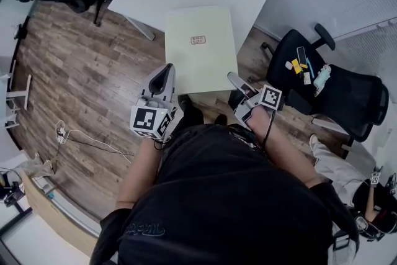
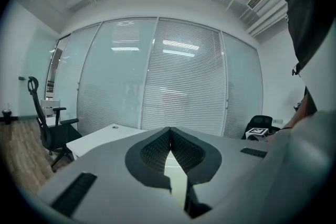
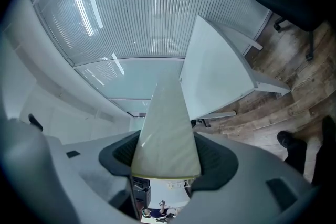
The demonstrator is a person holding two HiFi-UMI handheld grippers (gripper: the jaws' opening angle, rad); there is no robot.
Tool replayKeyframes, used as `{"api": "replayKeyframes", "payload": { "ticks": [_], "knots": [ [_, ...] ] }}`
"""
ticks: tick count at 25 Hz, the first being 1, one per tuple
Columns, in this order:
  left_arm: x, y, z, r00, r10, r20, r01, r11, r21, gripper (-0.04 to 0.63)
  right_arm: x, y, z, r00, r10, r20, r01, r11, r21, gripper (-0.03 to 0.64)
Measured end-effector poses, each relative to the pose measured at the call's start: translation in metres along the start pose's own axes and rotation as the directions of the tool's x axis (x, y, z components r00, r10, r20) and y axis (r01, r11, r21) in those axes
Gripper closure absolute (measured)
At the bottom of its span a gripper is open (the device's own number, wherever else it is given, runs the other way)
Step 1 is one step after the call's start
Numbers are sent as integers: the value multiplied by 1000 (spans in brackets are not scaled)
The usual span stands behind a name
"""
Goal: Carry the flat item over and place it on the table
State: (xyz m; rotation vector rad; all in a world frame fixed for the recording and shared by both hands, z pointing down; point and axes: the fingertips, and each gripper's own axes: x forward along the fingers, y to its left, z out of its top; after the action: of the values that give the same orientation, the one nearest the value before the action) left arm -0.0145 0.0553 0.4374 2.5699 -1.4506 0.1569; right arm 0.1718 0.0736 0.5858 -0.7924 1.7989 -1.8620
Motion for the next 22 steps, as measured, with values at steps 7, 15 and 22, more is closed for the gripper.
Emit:
{"api": "replayKeyframes", "payload": {
  "ticks": [7, 15, 22],
  "knots": [
    [20, 45, 12, 999, -53, -8, 53, 999, -11, 580, 62, 12, 6, 1000, 3, 19, -3, 1000, -5, 327],
    [22, 122, 32, 997, -82, -9, 82, 996, -29, 580, 142, 36, -7, 999, -4, 35, 4, 1000, 2, 327],
    [15, 152, 36, 995, -101, 15, 101, 994, -29, 580, 174, 41, -17, 999, 6, 44, -6, 1000, -2, 327]
  ]
}}
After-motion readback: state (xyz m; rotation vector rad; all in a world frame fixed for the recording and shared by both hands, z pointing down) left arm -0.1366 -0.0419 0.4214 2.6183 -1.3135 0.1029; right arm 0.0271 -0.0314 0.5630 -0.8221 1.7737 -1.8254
